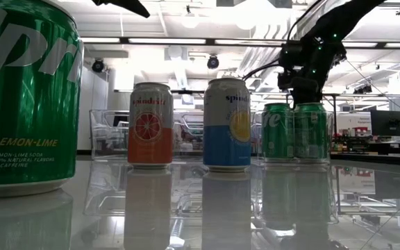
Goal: Sort soda cans
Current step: Put green soda can into the right transparent bin
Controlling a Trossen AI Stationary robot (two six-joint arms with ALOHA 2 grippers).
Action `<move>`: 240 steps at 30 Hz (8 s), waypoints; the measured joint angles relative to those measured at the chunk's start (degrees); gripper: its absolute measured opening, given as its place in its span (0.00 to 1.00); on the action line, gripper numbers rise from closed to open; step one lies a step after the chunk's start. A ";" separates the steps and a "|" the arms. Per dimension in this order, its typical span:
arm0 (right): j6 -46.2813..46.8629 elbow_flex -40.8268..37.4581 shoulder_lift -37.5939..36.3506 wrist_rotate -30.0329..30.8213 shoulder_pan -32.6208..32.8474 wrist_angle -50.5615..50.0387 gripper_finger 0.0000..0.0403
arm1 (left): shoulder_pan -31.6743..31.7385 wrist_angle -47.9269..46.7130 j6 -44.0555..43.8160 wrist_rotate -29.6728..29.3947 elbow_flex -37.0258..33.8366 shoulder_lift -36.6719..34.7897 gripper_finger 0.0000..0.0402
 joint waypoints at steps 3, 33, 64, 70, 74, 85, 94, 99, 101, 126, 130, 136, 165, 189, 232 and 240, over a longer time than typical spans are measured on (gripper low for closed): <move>0.00 0.00 0.00 0.09 0.00 -0.22 0.81 | 0.00 0.00 0.00 0.01 0.01 0.00 0.88; 6.36 0.00 -15.36 2.47 0.08 1.98 0.82 | 0.02 0.09 -1.42 0.09 0.01 0.00 0.88; 47.26 0.00 -36.73 25.23 45.83 2.27 0.82 | -11.04 -7.81 31.50 31.52 1.00 5.96 0.88; 44.42 0.00 -32.01 26.84 49.96 5.16 0.82 | -16.69 -4.20 25.13 34.08 1.74 9.02 0.88; 42.56 0.00 -29.11 28.96 51.60 8.50 0.82 | -18.40 -0.11 12.07 36.00 1.74 10.69 0.88; 42.05 0.00 -24.62 28.99 53.48 10.15 0.82 | -24.80 1.34 19.98 32.91 1.74 11.96 0.88; 43.62 0.00 -24.81 28.98 53.53 10.03 0.82 | -24.33 1.36 30.55 22.67 1.72 16.58 0.88; 44.23 0.00 -24.81 28.95 53.53 10.03 0.82 | -21.69 0.98 28.74 23.83 1.72 19.64 0.88; 45.23 0.00 -24.81 28.79 53.53 10.01 0.82 | -20.90 0.60 28.72 25.49 1.72 20.90 0.88; 48.11 0.00 -24.81 28.31 53.53 9.62 0.82 | -20.09 4.61 22.86 26.02 -7.56 21.84 0.77; 49.33 -0.01 -25.22 28.20 53.65 9.56 0.82 | -20.09 3.39 21.03 26.40 -5.94 21.94 0.73; 55.27 -0.02 -30.54 28.75 56.24 7.39 0.82 | -19.11 -9.87 19.71 24.99 3.79 21.01 0.73; 77.41 0.00 -43.06 45.79 59.82 -20.79 0.82 | 30.70 14.57 51.97 32.58 36.21 36.69 0.73; 94.20 0.00 -36.98 46.78 59.78 -21.44 0.82 | 35.20 18.30 67.23 45.05 36.84 51.07 0.75; 95.03 -0.02 -34.23 48.68 59.78 -22.12 0.82 | 34.97 17.70 69.12 47.45 36.64 55.39 0.78; 95.01 -0.02 -33.96 48.68 59.78 -22.12 0.82 | 34.86 17.25 69.07 48.31 36.64 55.39 0.78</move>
